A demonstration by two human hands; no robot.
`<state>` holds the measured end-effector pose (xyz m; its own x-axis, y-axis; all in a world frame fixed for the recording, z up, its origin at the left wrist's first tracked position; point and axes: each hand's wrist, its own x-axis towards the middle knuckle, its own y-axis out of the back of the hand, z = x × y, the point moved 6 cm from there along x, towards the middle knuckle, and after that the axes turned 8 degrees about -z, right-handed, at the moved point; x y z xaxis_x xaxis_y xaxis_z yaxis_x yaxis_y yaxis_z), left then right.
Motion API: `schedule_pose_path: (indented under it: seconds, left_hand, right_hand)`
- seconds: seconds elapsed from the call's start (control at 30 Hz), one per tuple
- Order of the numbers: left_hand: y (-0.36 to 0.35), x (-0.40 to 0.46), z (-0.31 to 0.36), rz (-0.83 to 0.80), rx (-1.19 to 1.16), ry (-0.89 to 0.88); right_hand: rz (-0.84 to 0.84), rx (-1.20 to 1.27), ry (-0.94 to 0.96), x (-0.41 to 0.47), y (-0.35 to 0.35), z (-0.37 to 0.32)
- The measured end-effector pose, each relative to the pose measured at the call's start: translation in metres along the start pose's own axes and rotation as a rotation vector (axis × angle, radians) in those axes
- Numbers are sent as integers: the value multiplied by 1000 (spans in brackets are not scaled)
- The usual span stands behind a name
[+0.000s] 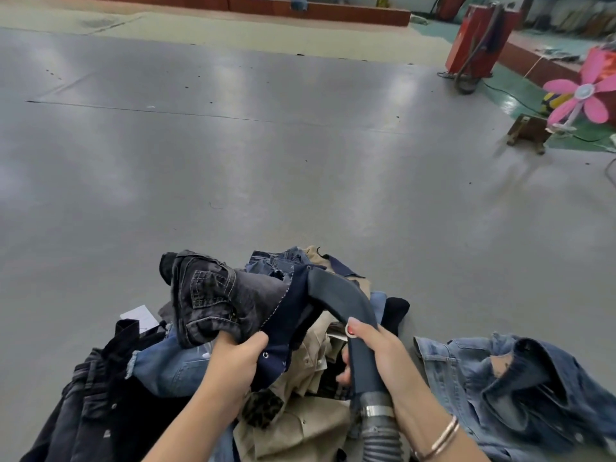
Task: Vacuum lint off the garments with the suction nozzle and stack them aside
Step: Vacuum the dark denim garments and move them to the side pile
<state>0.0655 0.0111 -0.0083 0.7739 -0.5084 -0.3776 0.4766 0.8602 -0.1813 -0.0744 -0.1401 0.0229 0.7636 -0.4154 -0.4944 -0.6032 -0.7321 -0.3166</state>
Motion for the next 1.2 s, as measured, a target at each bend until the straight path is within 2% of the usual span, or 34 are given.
schedule_pose_path:
  seconds: [0.2,0.3,0.37,0.53,0.67,0.73,0.9,1.07,1.2]
  left_hand:
    - [3,-1,3,-5,-60,-22]
    - [6,-2,7,-7,-161,-19]
    - [6,-3,13,-9,-268,-24]
    - [4,5,29,-15,-432,-43]
    - [5,7,28,47,-332,-73]
    - [8,8,26,88,-260,-99]
    - [6,7,23,111,-153,-120]
    - [4,8,29,116,-153,-161]
    - [7,8,28,126,-148,-170]
  right_hand:
    - [70,38,46,9,20,-8]
    - [152,59,90,3,40,-25]
    - [147,16,105,-6,40,-32]
    - [-145,-161,94,-38,-8,-22]
    - [-271,-215,46,-57,-37,0]
    - [-241,-267,57,-56,-40,3]
    - [-132,-200,51,-45,-31,-6]
    - [-149,-207,101,-47,-30,-4]
    - [-5,-144,148,-42,-3,-17]
